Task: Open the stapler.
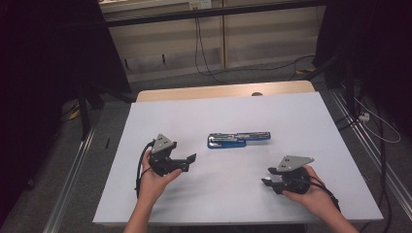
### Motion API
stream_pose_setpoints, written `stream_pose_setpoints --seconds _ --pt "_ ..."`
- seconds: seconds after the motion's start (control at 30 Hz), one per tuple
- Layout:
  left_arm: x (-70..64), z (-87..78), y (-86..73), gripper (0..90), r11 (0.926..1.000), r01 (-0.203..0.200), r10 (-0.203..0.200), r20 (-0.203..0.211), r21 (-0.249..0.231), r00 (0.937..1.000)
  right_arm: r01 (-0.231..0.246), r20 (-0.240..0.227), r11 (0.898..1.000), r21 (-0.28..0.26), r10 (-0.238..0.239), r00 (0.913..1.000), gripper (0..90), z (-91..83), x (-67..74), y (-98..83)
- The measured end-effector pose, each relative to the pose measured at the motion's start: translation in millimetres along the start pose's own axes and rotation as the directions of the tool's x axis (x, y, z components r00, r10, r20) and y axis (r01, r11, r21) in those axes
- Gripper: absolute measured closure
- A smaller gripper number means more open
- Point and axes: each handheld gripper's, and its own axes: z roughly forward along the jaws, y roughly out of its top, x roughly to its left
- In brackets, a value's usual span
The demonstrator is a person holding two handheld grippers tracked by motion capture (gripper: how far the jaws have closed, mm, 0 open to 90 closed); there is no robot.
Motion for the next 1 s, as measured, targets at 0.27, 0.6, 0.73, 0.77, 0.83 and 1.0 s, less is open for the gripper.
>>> stream_pose_setpoints --seconds 0.27,0.6,0.73,0.77,0.83,1.0 --pt "1.1 -0.6 -0.6 12.2 1.0000 0.001 -0.001 -0.003 0.000 1.0000 0.012 -0.055 1.000 0.007 -0.011 0.9984 65.4 2.2 0.9 -0.3" --pt "0.6 0.3 -0.8 12.2 1.0000 0.004 -0.004 -0.005 0.001 1.0000 0.005 -0.068 1.000 0.016 -0.004 0.9976 60.3 -4.0 4.8 -4.1" --pt "0.8 0.6 -0.6 12.2 1.0000 -0.002 0.002 -0.008 0.004 1.0000 0.006 -0.061 1.000 0.018 -0.005 0.9981 56.1 -4.9 2.2 -4.8" --pt "0.8 0.6 -0.5 12.2 1.0000 -0.002 0.002 -0.008 0.006 1.0000 0.008 -0.062 1.000 0.014 -0.007 0.9981 54.5 -4.8 1.3 -4.3" --pt "0.7 1.0 -0.8 12.2 1.0000 0.003 -0.003 -0.009 0.004 1.0000 0.011 -0.063 1.000 0.008 -0.010 0.9980 54.1 -3.7 0.2 -2.7" --pt "0.9 0.8 -0.9 12.2 1.0000 0.003 -0.003 -0.012 0.006 0.9999 0.035 -0.079 0.999 0.012 -0.034 0.9963 54.1 1.9 2.9 1.0"
